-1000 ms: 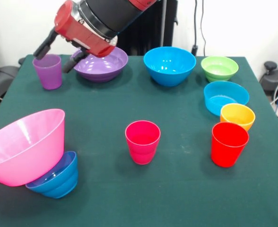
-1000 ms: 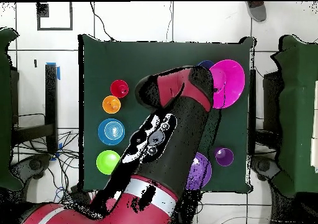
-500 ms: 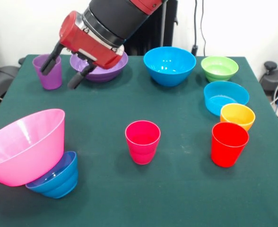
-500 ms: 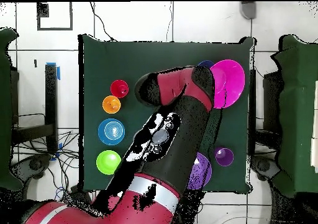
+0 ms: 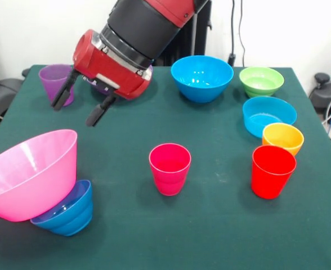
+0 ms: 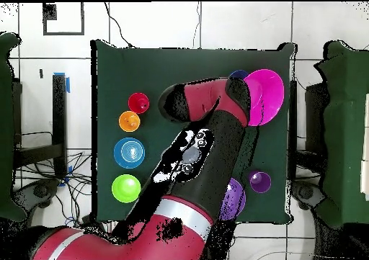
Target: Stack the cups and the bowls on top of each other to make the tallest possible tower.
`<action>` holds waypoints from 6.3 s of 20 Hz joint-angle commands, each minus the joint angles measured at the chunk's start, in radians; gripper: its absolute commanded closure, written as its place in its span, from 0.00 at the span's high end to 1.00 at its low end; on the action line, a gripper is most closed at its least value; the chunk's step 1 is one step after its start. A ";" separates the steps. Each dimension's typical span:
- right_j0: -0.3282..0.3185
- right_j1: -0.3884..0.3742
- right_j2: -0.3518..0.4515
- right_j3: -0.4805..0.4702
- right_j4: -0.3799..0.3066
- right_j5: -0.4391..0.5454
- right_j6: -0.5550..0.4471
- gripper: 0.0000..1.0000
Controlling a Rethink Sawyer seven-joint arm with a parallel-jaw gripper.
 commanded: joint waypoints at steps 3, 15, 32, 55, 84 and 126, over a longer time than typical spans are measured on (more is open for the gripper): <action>-0.027 0.091 0.144 0.006 0.039 -0.083 0.165 1.00; -0.031 0.102 0.137 0.027 0.053 -0.140 0.168 1.00; 0.001 0.126 0.072 0.012 0.070 -0.230 0.211 0.00; -0.014 0.129 0.106 -0.004 0.062 -0.125 0.108 1.00; -0.114 0.043 0.196 0.028 0.006 -0.073 -0.055 1.00; -0.192 0.067 0.340 0.113 0.057 -0.108 0.074 0.00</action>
